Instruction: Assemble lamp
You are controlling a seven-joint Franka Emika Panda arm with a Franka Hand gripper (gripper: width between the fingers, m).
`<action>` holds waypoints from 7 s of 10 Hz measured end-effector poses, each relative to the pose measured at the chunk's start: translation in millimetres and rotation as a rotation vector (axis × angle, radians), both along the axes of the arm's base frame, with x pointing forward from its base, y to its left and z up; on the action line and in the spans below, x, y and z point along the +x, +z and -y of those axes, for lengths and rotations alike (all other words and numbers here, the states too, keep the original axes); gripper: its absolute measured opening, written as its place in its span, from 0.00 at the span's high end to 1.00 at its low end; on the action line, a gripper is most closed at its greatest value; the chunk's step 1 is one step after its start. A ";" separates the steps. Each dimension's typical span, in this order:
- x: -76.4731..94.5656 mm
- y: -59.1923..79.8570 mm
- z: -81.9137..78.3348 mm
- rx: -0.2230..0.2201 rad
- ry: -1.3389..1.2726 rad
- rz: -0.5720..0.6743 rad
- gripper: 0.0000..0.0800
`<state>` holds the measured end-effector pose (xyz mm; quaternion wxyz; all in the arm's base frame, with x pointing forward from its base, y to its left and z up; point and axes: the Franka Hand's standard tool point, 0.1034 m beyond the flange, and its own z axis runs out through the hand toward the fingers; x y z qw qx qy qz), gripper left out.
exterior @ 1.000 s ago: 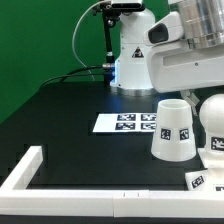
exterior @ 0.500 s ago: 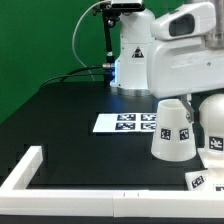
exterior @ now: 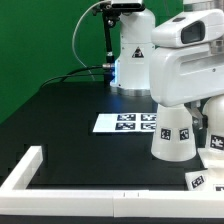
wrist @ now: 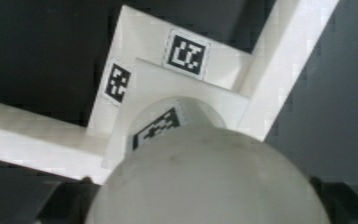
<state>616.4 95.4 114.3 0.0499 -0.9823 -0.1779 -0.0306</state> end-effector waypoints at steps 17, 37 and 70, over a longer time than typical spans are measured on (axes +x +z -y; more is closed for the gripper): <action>4.1 15.7 -10.2 0.034 -0.428 0.010 0.13; 10.5 10.1 8.7 0.122 -0.667 0.097 0.29; 4.1 6.4 2.5 -0.023 -0.097 0.035 0.29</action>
Offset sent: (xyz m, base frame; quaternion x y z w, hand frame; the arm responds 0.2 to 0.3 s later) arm -0.0109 -0.0105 -0.0040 -0.0397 0.0387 0.2800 0.9584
